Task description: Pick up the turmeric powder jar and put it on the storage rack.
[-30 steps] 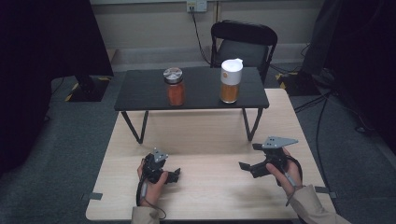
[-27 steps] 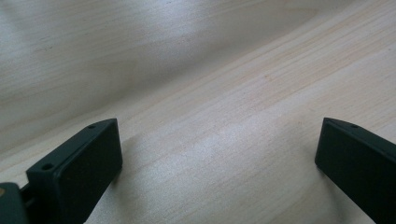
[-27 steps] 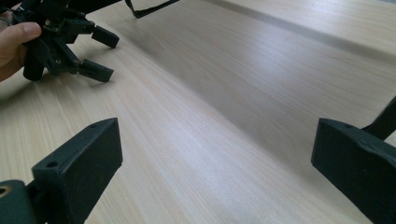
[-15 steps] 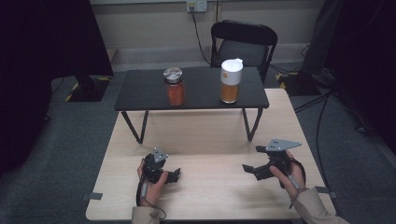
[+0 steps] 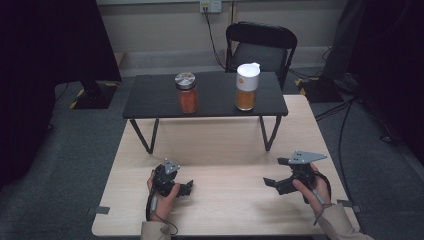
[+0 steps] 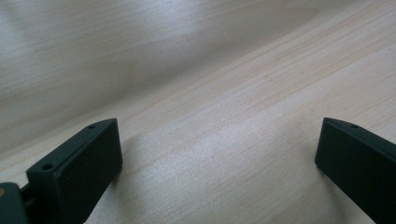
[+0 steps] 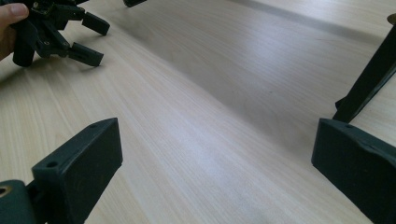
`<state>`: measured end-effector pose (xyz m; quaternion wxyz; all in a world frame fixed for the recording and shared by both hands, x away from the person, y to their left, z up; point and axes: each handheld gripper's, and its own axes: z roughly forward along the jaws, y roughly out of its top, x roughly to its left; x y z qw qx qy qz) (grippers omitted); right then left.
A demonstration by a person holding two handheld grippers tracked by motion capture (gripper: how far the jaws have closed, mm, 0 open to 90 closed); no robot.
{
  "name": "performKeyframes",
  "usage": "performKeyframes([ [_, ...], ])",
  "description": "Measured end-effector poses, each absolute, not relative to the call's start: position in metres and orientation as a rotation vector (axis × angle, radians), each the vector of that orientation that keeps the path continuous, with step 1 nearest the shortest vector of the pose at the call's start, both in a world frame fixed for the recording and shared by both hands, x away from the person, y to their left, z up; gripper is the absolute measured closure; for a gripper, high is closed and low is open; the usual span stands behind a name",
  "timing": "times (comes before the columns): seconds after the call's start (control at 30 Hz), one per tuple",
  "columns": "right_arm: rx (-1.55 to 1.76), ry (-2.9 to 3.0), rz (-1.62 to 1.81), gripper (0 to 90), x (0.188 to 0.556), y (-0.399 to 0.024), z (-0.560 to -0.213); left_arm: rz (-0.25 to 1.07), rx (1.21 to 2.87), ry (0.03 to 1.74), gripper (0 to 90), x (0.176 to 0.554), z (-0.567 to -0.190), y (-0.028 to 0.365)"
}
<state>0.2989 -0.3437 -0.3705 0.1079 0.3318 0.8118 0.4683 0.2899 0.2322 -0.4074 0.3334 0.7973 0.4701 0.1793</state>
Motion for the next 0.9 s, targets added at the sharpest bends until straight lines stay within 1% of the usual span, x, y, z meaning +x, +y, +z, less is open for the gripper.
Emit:
performKeyframes([
  [0.9, 1.001, 2.379, 1.329, 0.9, 0.291, -0.359, -0.382, 0.47, 2.082, 1.229, 0.0, 0.29, -0.407, 0.232],
])
